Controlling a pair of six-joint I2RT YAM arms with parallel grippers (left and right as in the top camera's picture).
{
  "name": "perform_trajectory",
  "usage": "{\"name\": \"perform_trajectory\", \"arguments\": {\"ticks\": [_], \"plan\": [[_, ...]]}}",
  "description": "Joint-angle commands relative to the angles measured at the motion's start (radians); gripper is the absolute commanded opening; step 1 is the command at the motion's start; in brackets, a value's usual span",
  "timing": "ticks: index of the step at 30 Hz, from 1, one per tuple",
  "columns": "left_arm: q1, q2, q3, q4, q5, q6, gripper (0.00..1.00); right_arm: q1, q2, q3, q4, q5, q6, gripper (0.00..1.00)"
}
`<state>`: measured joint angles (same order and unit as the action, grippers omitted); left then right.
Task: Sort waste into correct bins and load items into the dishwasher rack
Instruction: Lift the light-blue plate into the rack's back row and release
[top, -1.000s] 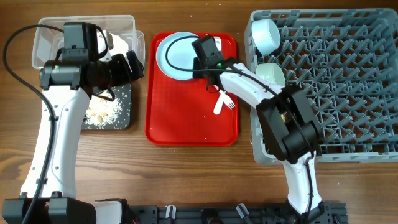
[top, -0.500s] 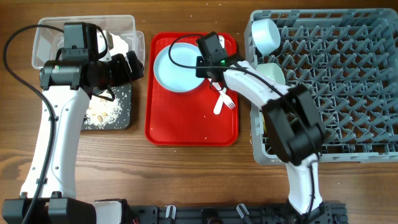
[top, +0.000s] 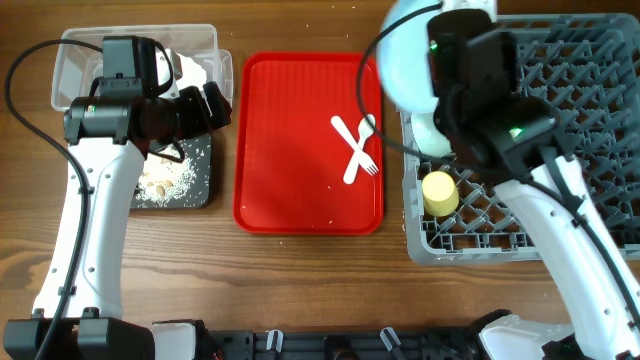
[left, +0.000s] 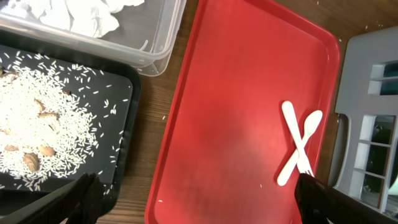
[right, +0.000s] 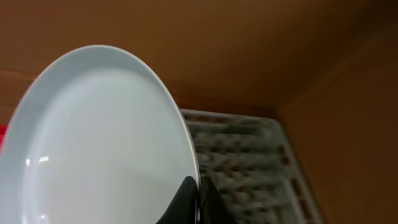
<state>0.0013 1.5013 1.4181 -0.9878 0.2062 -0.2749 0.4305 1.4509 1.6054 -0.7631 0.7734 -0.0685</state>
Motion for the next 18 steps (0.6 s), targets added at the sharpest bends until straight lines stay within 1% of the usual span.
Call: {"name": "perform_trajectory", "arguments": {"ticks": [1,3,5,7,9,10,13,18], "plan": [[0.005,-0.002,0.009,0.003,0.002,-0.005,1.00,-0.097,0.006,0.004,0.006,0.109,-0.145,0.04],[0.005,-0.002,0.009,0.003,0.001,-0.005,1.00,-0.156,0.029,0.003,0.006,0.108,-0.150,0.04],[0.005,-0.002,0.009,0.003,0.001,-0.005,1.00,-0.201,0.054,0.003,0.013,0.084,-0.216,0.04],[0.005,-0.002,0.009,0.003,0.001,-0.005,1.00,-0.248,0.086,0.003,0.051,0.048,-0.224,0.04],[0.005,-0.002,0.009,0.003,0.001,-0.005,1.00,-0.301,0.141,0.003,0.077,-0.021,-0.294,0.04],[0.005,-0.002,0.009,0.003,0.001,-0.005,1.00,-0.315,0.172,0.003,0.085,-0.024,-0.316,0.04],[0.005,-0.002,0.009,0.003,0.001,-0.005,1.00,-0.337,0.259,0.003,0.097,-0.023,-0.405,0.04],[0.005,-0.002,0.009,0.003,0.001,-0.005,1.00,-0.347,0.390,0.003,0.183,0.016,-0.430,0.04]]}}
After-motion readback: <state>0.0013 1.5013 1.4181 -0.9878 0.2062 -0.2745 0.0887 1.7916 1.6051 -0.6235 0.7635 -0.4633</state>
